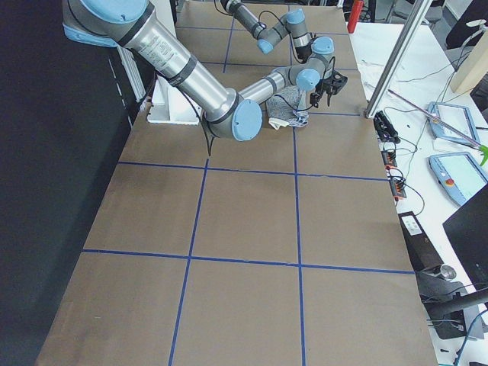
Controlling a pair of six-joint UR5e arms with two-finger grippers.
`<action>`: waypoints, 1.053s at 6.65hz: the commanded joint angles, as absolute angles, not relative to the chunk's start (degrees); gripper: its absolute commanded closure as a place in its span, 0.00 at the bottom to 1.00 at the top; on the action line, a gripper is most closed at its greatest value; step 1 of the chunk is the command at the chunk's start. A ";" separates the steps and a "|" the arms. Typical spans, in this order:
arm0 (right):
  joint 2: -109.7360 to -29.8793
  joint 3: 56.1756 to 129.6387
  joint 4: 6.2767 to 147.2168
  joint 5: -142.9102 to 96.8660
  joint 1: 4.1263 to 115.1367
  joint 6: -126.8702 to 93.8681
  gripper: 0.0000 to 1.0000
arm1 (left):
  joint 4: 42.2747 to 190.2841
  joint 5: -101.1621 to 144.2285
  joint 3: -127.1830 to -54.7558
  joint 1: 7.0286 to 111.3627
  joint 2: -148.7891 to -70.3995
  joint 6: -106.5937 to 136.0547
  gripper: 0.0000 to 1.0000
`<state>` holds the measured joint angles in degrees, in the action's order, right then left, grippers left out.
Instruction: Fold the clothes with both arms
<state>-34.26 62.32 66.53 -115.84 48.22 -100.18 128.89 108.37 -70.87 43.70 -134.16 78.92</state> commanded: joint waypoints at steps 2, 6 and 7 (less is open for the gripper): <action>-35.33 63.37 66.36 -115.49 48.25 -97.29 0.00 | 126.65 114.92 -68.65 38.41 -136.92 68.65 1.00; -35.77 65.21 66.36 -115.49 47.81 -98.00 0.00 | 127.35 113.04 -58.73 37.62 -144.74 68.82 1.00; -36.12 65.56 66.36 -115.49 47.64 -98.00 0.00 | 130.75 111.20 -54.01 37.88 -147.10 68.91 1.00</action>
<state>-35.79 65.01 66.35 -115.49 47.84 -97.88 128.11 113.07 -58.34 37.67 -144.60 68.80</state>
